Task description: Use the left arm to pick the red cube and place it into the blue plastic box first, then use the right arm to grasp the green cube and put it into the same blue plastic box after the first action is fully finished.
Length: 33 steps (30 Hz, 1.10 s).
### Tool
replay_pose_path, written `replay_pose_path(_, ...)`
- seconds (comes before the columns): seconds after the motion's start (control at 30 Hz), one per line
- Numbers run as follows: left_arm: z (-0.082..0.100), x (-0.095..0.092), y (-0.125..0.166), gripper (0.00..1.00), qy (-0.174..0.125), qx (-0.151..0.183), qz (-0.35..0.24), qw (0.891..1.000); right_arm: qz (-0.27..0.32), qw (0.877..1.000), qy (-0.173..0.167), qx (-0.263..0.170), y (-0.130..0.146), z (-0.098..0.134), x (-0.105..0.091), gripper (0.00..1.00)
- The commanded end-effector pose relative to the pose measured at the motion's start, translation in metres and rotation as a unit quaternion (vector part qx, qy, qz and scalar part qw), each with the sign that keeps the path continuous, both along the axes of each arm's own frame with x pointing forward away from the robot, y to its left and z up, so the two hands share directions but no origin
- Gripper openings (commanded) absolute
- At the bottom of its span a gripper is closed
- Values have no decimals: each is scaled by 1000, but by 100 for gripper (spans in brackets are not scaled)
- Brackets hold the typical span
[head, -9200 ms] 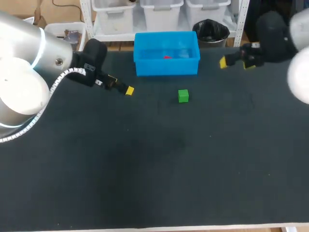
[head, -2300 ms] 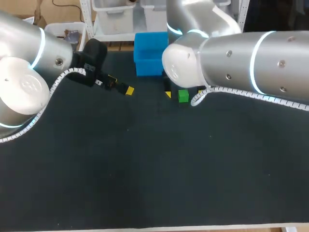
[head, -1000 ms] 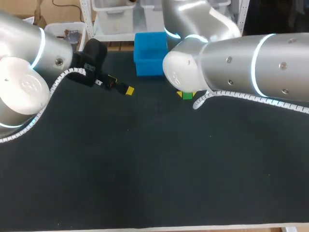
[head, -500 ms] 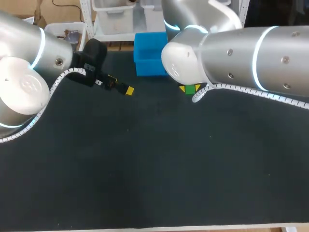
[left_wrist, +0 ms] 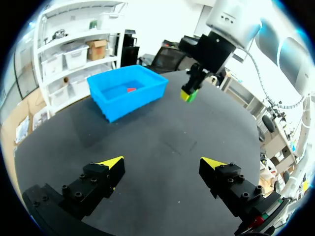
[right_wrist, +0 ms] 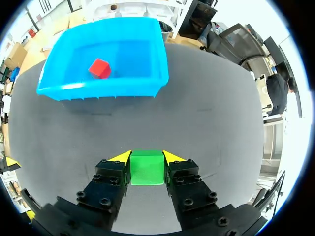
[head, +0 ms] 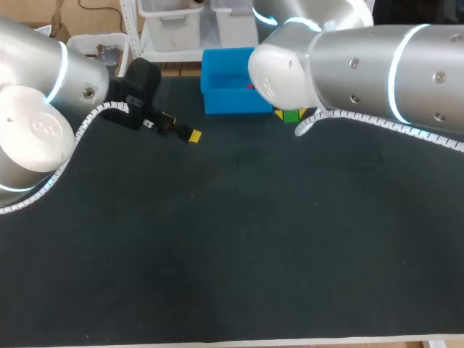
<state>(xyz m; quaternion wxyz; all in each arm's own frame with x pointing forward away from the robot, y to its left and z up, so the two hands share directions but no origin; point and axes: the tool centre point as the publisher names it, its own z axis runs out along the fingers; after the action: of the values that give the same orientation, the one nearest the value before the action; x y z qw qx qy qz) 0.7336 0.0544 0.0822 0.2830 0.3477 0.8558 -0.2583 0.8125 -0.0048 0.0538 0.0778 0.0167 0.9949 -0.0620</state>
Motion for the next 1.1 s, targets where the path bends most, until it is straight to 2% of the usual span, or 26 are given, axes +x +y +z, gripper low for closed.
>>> replay_pose_path(0.03,-1,0,1,100,-2,-3,-2,1000,6,1000,-10,-1,-3,8,-3,0)
replay_pose_path(0.53,-1,0,1,100,-2,-3,-2,1000,50,997,-61,11,-5,58,16,0)
replay_pose_path(0.9,-1,0,1,100,-2,-3,-2,1000,74,995,-69,15,-5,71,36,0)
replay_pose_path(1.1,-1,0,1,100,-2,-3,-2,1000,94,992,-76,32,-1,75,51,0)
